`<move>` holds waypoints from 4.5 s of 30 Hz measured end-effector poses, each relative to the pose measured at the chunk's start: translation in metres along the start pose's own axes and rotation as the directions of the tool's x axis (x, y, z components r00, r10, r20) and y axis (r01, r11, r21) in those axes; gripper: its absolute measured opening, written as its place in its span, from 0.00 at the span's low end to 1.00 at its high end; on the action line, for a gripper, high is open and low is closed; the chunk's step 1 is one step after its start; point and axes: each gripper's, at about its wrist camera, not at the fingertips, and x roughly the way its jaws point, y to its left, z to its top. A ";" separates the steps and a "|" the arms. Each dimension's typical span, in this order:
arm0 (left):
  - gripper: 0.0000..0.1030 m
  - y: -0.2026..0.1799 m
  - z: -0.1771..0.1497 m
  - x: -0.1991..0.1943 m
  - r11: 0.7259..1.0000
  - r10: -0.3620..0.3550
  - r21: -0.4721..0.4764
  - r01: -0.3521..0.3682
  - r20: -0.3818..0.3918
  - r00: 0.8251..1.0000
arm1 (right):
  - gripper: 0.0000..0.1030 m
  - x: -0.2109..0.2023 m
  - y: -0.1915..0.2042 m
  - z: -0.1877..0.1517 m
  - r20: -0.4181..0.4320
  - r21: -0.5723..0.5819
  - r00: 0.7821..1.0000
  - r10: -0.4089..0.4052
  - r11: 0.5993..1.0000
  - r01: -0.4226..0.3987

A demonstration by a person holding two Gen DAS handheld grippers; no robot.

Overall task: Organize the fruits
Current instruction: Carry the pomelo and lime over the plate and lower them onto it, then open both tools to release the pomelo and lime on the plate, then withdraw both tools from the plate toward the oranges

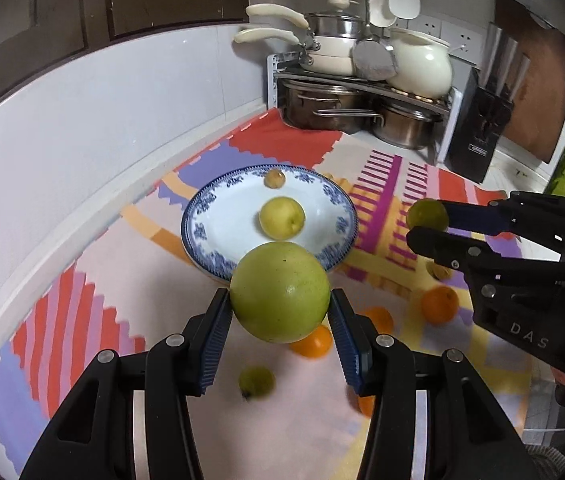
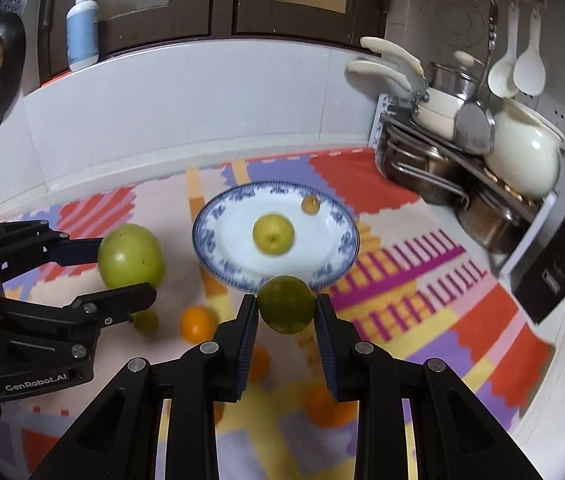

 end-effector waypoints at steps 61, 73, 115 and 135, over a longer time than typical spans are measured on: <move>0.83 -0.007 0.003 -0.027 0.989 0.139 0.039 -0.144 0.115 0.984 | 0.62 0.011 -0.007 0.002 0.023 -0.046 0.998 -0.057 0.997 0.058; 0.89 -0.050 -0.030 -0.068 0.987 0.162 -0.010 -0.163 0.147 0.976 | 0.67 -0.053 -0.018 -0.028 0.100 -0.031 0.994 -0.054 0.998 0.057; 0.84 -0.102 -0.085 -0.014 0.963 0.189 -0.194 -0.189 -0.018 0.982 | 0.67 -0.019 -0.056 -0.100 -0.041 -0.063 0.986 0.161 0.984 -0.164; 0.73 -0.096 -0.083 0.011 0.953 0.199 -0.225 -0.203 -0.044 0.979 | 0.62 0.013 -0.068 -0.097 -0.059 -0.014 0.975 0.216 0.976 -0.217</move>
